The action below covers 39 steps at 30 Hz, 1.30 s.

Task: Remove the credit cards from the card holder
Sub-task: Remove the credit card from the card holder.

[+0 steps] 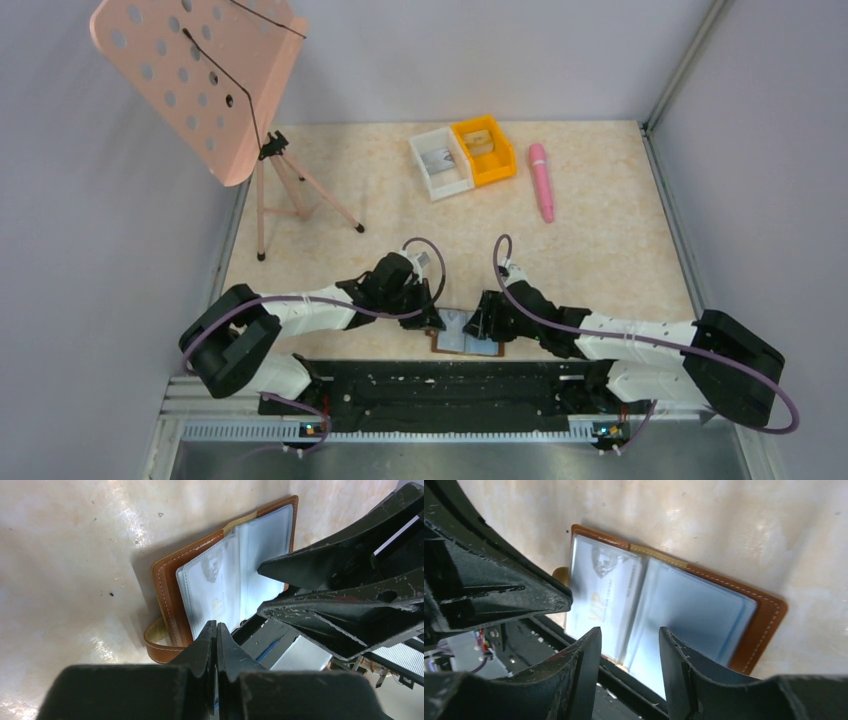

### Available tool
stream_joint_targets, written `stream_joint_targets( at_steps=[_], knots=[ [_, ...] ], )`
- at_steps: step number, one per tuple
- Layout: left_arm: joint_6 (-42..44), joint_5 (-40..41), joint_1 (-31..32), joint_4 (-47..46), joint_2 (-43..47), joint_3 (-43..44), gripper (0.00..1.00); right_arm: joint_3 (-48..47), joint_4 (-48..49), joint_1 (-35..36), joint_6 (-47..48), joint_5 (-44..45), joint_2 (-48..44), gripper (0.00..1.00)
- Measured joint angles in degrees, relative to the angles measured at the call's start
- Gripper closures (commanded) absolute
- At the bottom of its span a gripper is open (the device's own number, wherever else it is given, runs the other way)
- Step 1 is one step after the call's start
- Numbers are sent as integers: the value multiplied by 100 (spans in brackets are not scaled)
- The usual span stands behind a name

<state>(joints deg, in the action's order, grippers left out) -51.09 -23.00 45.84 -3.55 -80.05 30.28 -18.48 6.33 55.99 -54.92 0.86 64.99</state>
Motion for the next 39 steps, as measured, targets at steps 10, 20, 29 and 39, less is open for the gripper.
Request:
stream_joint_targets(
  at_steps=[10, 20, 29, 39],
  knots=[
    [-111, 227, 35, 105, 59, -15, 90, 70, -525, -455, 470, 361, -431, 57],
    [-74, 420, 35, 271, 173, -15, 87, -109, -1351, -560, 636, 407, -890, 49],
    [-129, 466, 35, 280, 267, -131, 88, -990, -1600, 186, 212, 820, -352, 37],
    [-236, 798, 28, 748, 730, -216, 88, -1628, -1794, 922, -201, 1467, 1119, 32]
  ],
)
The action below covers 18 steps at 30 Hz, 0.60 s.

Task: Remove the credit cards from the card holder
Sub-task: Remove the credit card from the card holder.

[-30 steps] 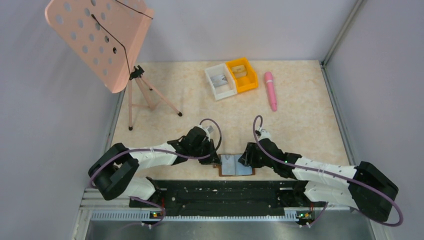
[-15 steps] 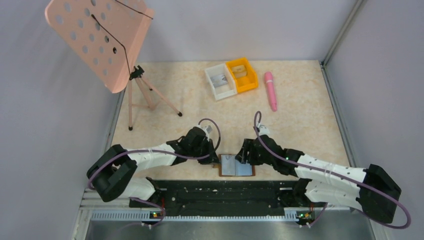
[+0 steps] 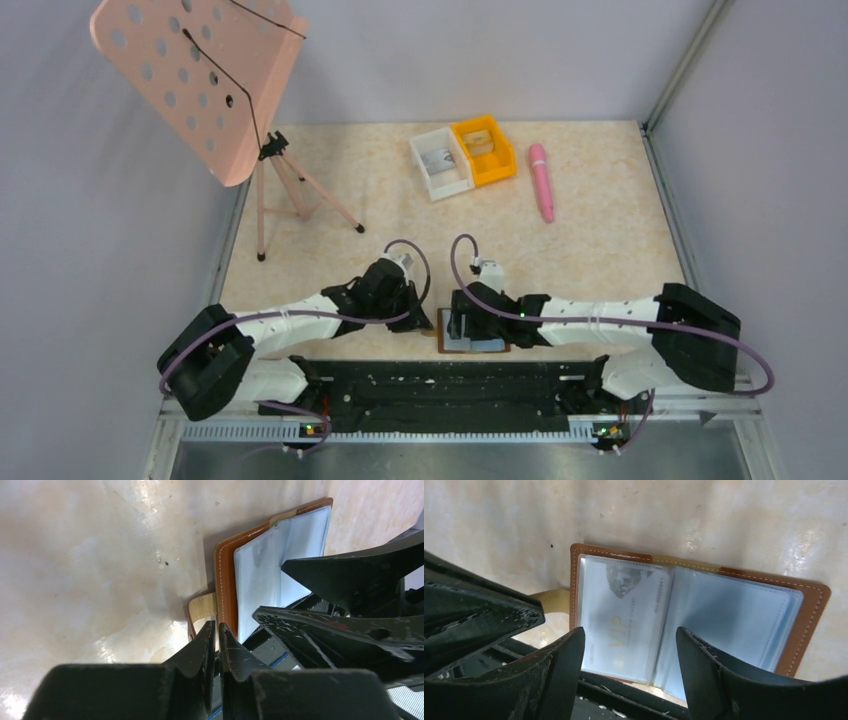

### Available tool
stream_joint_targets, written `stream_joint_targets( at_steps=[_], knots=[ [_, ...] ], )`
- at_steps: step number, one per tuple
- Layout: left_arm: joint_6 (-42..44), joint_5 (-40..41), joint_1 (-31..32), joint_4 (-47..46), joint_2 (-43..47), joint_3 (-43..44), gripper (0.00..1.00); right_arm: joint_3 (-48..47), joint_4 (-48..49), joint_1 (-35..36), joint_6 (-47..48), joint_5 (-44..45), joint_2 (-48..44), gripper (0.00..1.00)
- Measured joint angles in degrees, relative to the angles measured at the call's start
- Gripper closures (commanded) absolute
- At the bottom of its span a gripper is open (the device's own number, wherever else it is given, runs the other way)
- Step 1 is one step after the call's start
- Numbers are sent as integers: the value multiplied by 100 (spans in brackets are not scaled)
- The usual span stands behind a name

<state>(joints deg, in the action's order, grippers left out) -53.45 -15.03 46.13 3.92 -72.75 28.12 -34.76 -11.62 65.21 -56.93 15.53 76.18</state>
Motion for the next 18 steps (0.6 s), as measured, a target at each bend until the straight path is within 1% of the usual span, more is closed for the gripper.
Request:
stream_joint_targets(
  at_steps=[9, 13, 18],
  knots=[
    [-155, 275, -291, 260, 929, -291, 84, -1086, -612, 319, -98, 680, 1193, 31],
    [-199, 354, -457, 380, 1309, -435, 83, -1318, -828, 391, -116, 890, 1423, 33],
    [-212, 376, -525, 476, 1482, -496, 83, -1582, -1132, 457, -107, 1086, 1661, 31]
  ],
)
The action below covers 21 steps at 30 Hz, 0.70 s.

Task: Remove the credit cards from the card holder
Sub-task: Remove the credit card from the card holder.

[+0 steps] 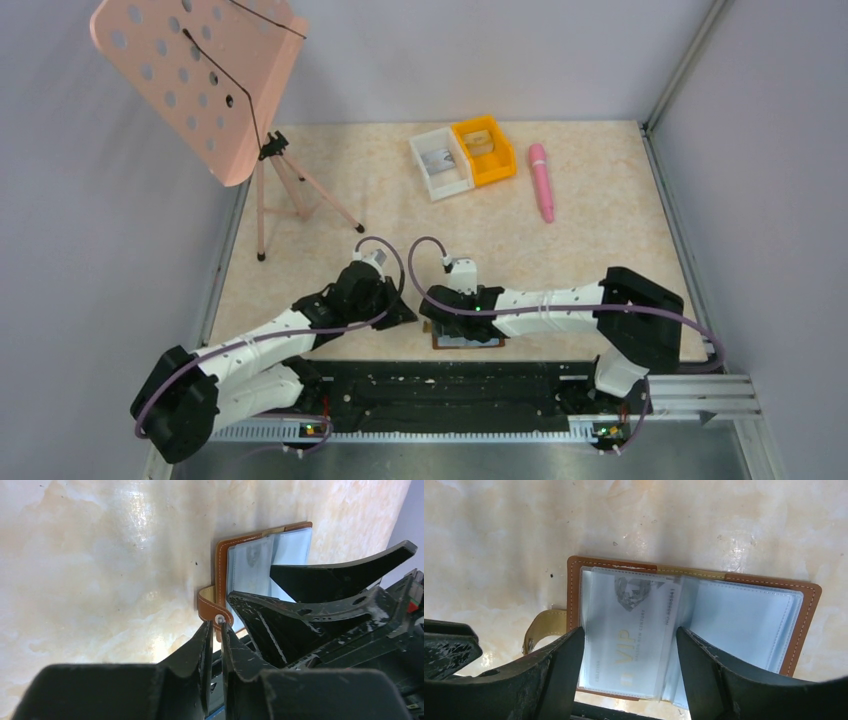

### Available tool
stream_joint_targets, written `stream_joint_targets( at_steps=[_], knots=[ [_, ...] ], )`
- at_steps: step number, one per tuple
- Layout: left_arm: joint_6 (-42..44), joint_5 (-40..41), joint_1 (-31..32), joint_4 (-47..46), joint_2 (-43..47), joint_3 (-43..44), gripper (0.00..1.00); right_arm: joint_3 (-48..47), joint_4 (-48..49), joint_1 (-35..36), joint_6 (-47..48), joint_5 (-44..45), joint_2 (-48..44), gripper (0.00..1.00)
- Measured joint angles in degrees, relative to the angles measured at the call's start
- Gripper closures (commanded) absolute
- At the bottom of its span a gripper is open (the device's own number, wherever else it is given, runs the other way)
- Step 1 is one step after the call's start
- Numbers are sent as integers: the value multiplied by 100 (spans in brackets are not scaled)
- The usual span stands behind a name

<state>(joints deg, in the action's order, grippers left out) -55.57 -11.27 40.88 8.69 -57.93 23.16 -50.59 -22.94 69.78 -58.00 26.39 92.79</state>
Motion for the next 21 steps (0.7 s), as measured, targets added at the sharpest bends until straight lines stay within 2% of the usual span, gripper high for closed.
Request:
stream_joint_targets(
  at_steps=[5, 12, 21],
  knots=[
    [0, 7, -11, 157, 184, 0, 83, -328, -339, 76, 50, 149, 280, 30],
    [2, 24, -15, 310, 350, 0, 83, -509, -560, 109, 92, 254, 446, 39],
    [76, -101, -31, 306, 420, 0, 82, -52, -79, 105, 122, 195, 63, 44]
  ],
)
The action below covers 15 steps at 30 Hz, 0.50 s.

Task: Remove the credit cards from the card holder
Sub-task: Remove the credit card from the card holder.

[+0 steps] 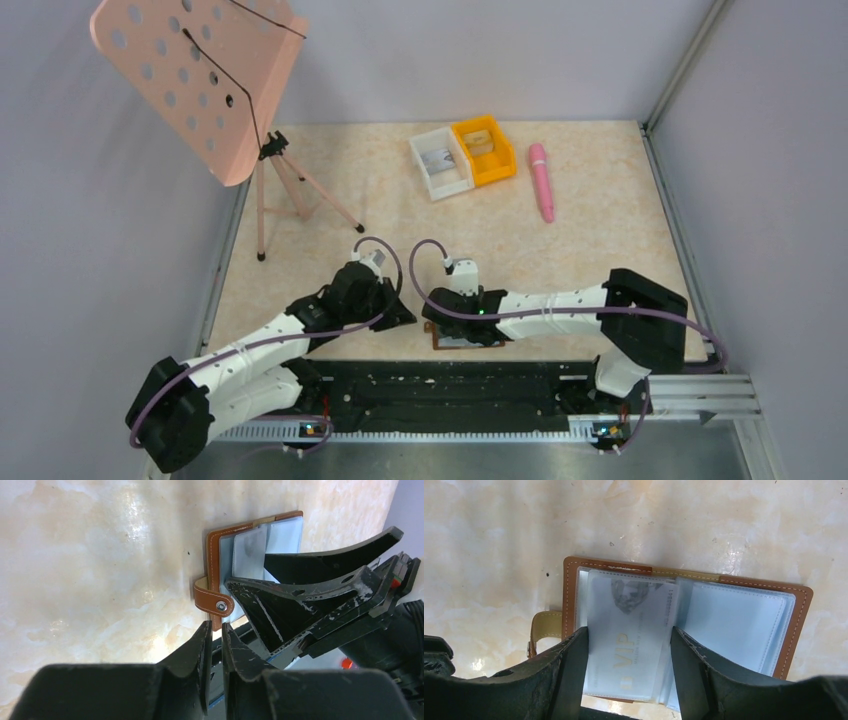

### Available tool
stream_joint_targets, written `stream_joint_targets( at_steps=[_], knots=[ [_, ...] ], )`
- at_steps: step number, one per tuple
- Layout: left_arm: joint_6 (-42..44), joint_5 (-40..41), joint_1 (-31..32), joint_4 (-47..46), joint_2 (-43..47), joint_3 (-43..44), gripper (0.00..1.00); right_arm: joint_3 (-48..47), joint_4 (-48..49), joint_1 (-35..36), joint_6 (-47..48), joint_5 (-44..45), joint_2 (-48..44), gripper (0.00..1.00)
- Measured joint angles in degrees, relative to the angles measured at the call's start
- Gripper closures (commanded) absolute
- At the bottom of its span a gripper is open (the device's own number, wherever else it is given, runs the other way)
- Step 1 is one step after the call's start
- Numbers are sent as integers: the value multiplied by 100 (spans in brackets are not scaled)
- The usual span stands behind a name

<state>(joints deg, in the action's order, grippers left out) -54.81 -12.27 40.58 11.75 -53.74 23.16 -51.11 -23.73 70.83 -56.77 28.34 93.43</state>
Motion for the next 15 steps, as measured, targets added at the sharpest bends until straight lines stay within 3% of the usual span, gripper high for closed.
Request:
stream_joint_targets(
  at_steps=[15],
  knots=[
    [157, -909, 0, -695, -767, 306, 83, 1353, 1329, -37, 164, -579, -1244, 45]
  ],
)
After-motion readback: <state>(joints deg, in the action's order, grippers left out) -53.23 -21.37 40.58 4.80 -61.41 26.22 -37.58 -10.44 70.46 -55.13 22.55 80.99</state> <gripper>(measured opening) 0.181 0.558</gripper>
